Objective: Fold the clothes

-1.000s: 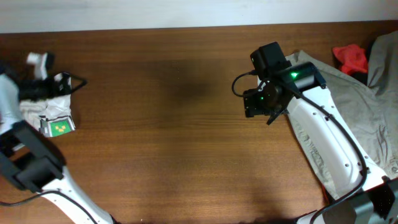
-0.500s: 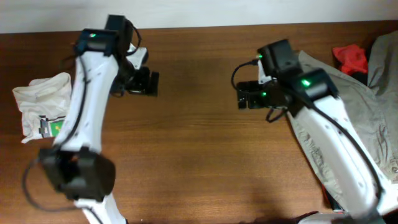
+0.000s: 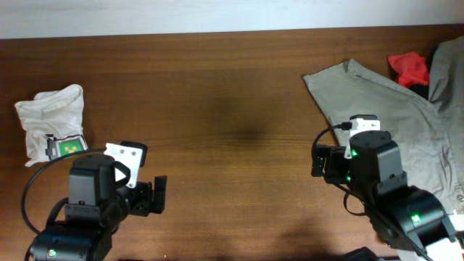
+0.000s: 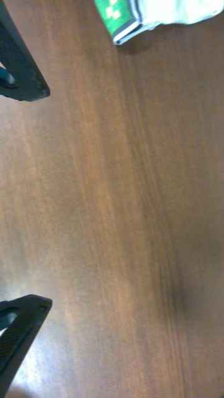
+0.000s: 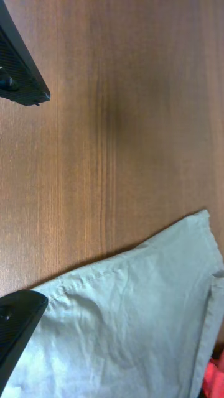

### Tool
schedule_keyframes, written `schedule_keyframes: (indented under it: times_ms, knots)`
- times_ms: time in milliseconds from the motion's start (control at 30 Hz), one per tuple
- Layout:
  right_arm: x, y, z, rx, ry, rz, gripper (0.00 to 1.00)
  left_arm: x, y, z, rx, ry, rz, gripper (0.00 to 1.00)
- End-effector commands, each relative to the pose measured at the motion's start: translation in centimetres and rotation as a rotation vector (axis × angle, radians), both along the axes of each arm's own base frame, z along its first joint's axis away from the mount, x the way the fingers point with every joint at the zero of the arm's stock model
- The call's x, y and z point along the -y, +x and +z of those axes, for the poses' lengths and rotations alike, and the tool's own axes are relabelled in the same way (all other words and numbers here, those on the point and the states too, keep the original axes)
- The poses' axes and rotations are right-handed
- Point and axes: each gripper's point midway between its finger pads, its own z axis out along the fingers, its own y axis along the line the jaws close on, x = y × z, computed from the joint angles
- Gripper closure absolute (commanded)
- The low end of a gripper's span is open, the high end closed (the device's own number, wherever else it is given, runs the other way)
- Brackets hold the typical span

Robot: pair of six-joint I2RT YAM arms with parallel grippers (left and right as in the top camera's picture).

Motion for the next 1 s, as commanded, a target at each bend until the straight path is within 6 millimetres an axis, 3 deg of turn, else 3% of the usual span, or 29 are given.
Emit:
schedule_keyframes:
  times_ms: [0,67,133,200,267,367,433,600,733,800,900,967]
  knots:
    - [0.2,0.8,-1.7,-0.059,-0.03,-0.027,0.01,-0.2,-0.2,-0.2,-0.002,0.013,-0.002,0.01]
    - [0.0,1.5,-4.2,-0.162,-0.067,-0.027,0.01,-0.2,-0.2,-0.2,-0.002,0.013,-0.002,0.01]
    - [0.2,2.4,-3.7,-0.091,-0.055,-0.041,0.01,-0.2,-0.2,-0.2,-0.002,0.013,-0.002,0.01]
    - [-0.3,3.1,-2.6,0.092,-0.043,0.028,0.01,-0.2,-0.2,-0.2,-0.002,0.013,-0.002,0.01]
    - [0.6,2.3,-3.8,0.261,0.014,0.02,0.01,-0.2,-0.2,-0.2,-0.002,0.013,-0.002,0.01]
    - [2.8,0.4,-6.2,0.38,0.076,-0.029,0.01,-0.2,-0.2,-0.2,-0.002,0.014,-0.003,0.01]
    - [3.9,-0.6,-5.6,0.489,0.033,-0.027,0.01,-0.2,-0.2,-0.2,-0.002,0.013,-0.002,0.01]
    - [4.1,-2.3,-3.5,0.673,-0.113,0.046,0.01,-0.2,-0.2,-0.2,-0.002,0.013,-0.002,0.01]
    - [5.2,-0.9,-3.9,0.815,-0.123,-0.015,0.01,-0.2,-0.2,-0.2,-0.002,0.013,-0.002,0.01]
    - [4.9,-0.4,-5.1,0.843,-0.116,0.001,0.01,-0.2,-0.2,-0.2,-0.003,0.013,-0.002,0.01]
    - [4.1,-0.5,-8.1,0.723,-0.095,0.048,0.01,-0.2,-0.2,-0.2,-0.003,0.013,-0.002,0.01]
    - [4.1,-0.5,-8.1,0.722,-0.094,0.051,0.01,-0.2,-0.2,-0.2,-0.003,0.013,-0.002,0.01]
